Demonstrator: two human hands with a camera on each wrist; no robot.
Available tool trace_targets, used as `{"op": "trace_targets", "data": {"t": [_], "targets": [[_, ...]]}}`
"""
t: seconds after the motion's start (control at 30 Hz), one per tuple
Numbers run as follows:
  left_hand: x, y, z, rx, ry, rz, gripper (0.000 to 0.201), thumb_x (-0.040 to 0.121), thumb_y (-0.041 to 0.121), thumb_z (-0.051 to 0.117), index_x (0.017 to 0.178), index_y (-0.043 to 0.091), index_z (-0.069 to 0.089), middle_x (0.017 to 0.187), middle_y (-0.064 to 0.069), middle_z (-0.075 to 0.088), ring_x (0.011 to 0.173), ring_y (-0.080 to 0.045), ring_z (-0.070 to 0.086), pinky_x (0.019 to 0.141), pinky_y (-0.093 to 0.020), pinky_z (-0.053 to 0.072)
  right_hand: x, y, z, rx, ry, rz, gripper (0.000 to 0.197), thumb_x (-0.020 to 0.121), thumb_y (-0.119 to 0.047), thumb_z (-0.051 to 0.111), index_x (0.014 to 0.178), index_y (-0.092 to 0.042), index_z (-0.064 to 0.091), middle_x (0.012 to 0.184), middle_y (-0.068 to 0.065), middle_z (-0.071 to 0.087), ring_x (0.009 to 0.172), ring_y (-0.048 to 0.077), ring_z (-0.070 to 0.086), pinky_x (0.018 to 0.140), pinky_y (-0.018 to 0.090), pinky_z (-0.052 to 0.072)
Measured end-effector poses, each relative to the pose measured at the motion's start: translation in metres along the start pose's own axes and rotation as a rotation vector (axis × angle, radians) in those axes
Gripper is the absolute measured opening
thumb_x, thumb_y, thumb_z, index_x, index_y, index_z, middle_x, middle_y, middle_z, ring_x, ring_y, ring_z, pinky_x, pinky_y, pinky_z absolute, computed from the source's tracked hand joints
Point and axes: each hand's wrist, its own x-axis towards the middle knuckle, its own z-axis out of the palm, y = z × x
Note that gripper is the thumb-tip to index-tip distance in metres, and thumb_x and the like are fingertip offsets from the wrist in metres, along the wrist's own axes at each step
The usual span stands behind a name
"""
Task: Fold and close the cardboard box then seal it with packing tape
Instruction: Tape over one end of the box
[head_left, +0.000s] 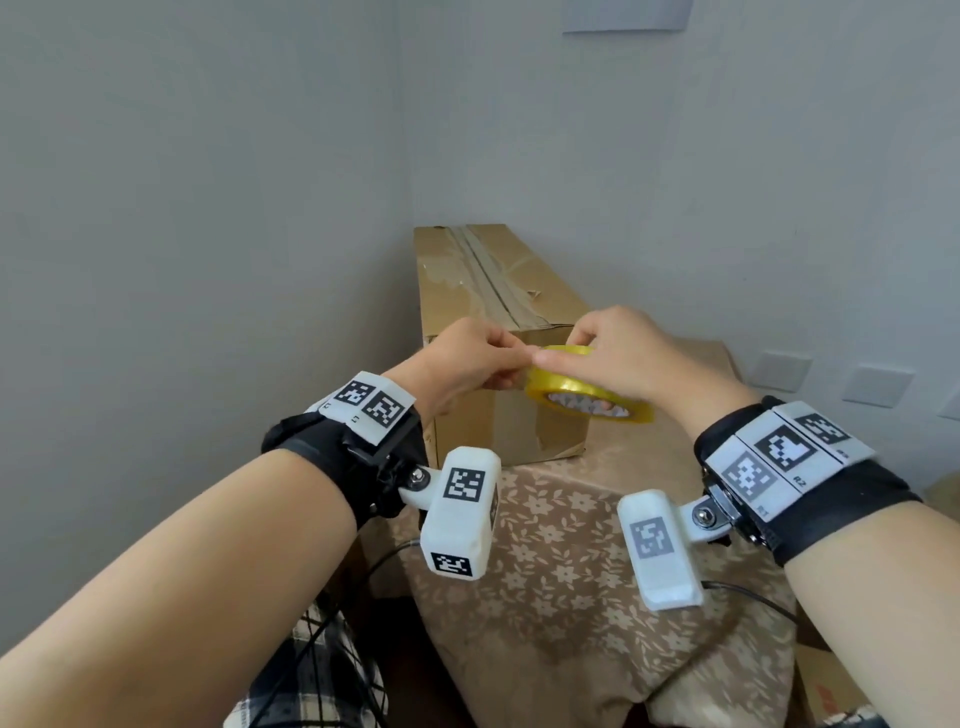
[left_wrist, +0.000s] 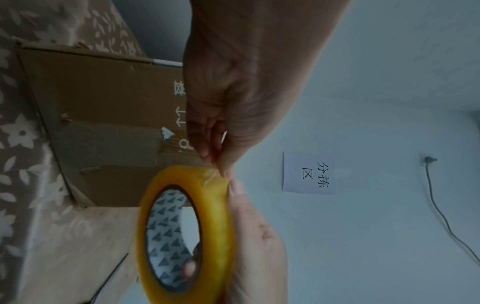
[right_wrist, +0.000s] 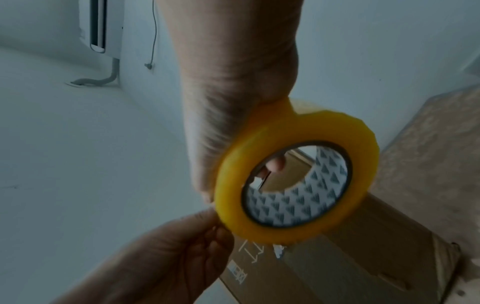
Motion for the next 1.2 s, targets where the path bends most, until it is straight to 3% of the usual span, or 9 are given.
{"op": "trace_targets", "data": {"t": [0.1, 0.2, 0.33, 0.47, 0.7, 0.8, 0.93, 1.07, 1.2], "targets": [[0.002, 0.000, 0.000, 0.103, 0.050, 0.028, 0.018, 0.091, 0.015, 0.061, 0.076, 0.012, 0.053, 0.071, -0.004, 0.060, 0.063, -0.013, 0.058, 0.066, -0.024, 0.055, 0.001, 0.001, -0.002, 0.253, -0.016, 0.029, 0.042, 0.076, -0.043, 0.058, 0.087, -0.005, 0.067, 0.078, 0.009, 0.064, 0.078, 0.024, 0.060, 0.069, 0.033, 0.046], [0.001, 0.003, -0.001, 0.306, 0.130, 0.103, 0.017, 0.093, 0.017, 0.057, 0.079, 0.010, 0.050, 0.070, -0.004, 0.062, 0.061, -0.014, 0.061, 0.064, -0.026, 0.057, 0.000, -0.001, -0.004, 0.361, -0.022, 0.028, 0.019, 0.086, -0.038, 0.062, 0.093, -0.021, 0.065, 0.091, -0.001, 0.067, 0.084, 0.017, 0.063, 0.077, 0.034, 0.049], [0.002, 0.024, -0.015, 0.626, 0.208, 0.249, 0.014, 0.091, 0.018, 0.058, 0.080, 0.011, 0.053, 0.071, -0.004, 0.064, 0.061, -0.018, 0.061, 0.060, -0.029, 0.053, 0.006, -0.008, -0.010, 0.305, -0.025, 0.002, 0.035, 0.085, -0.050, 0.062, 0.093, -0.017, 0.062, 0.087, -0.001, 0.067, 0.077, 0.015, 0.063, 0.069, 0.027, 0.048], [0.000, 0.036, -0.040, 0.489, 0.306, 0.248, 0.020, 0.092, 0.018, 0.057, 0.075, 0.016, 0.048, 0.071, -0.002, 0.062, 0.058, -0.013, 0.058, 0.056, -0.024, 0.049, 0.014, -0.011, -0.010, -0.019, -0.076, -0.014, 0.044, 0.083, -0.054, 0.063, 0.099, -0.012, 0.062, 0.096, 0.001, 0.062, 0.089, 0.018, 0.057, 0.070, 0.029, 0.040], [-0.011, 0.017, -0.065, 0.302, 0.416, 0.115, 0.011, 0.095, 0.019, 0.052, 0.088, 0.010, 0.051, 0.070, -0.002, 0.055, 0.061, -0.013, 0.050, 0.062, -0.026, 0.048, 0.020, -0.028, 0.003, 0.146, -0.244, 0.057, 0.066, 0.087, -0.065, 0.047, 0.095, -0.002, 0.068, 0.084, 0.013, 0.070, 0.080, 0.034, 0.067, 0.079, 0.042, 0.054], [-0.017, 0.015, -0.072, 0.150, 0.404, 0.072, 0.014, 0.095, 0.020, 0.053, 0.086, 0.010, 0.051, 0.066, -0.001, 0.051, 0.056, -0.009, 0.044, 0.043, -0.010, 0.042, 0.025, -0.045, 0.010, 0.045, -0.157, 0.039, 0.052, 0.091, -0.051, 0.052, 0.076, -0.002, 0.058, 0.072, 0.013, 0.049, 0.065, 0.028, 0.052, 0.064, 0.032, 0.042], [-0.022, 0.015, -0.079, 0.078, 0.387, 0.095, 0.027, 0.086, 0.028, 0.067, 0.074, 0.012, 0.049, 0.061, -0.001, 0.050, 0.052, -0.010, 0.043, 0.042, -0.010, 0.041, 0.034, -0.067, -0.003, -0.200, -0.053, -0.003, 0.043, 0.087, -0.045, 0.060, 0.075, -0.004, 0.064, 0.071, 0.012, 0.061, 0.066, 0.027, 0.056, 0.058, 0.029, 0.039], [-0.020, 0.014, -0.081, 0.048, 0.435, 0.100, 0.026, 0.091, 0.023, 0.062, 0.074, 0.013, 0.045, 0.065, -0.005, 0.054, 0.055, -0.014, 0.049, 0.049, -0.017, 0.045, 0.034, -0.064, -0.009, 0.205, -0.109, 0.104, 0.032, 0.077, -0.039, 0.062, 0.062, -0.014, 0.050, 0.060, 0.008, 0.043, 0.057, 0.020, 0.043, 0.059, 0.032, 0.036], [-0.015, 0.008, -0.081, 0.017, 0.489, 0.082, 0.025, 0.091, 0.021, 0.061, 0.073, 0.014, 0.045, 0.071, -0.007, 0.060, 0.060, -0.016, 0.057, 0.066, -0.029, 0.053, 0.025, -0.049, -0.009, 0.378, -0.128, 0.200, 0.031, 0.077, -0.041, 0.069, 0.066, -0.013, 0.061, 0.066, 0.010, 0.060, 0.059, 0.023, 0.056, 0.063, 0.027, 0.045]]}}
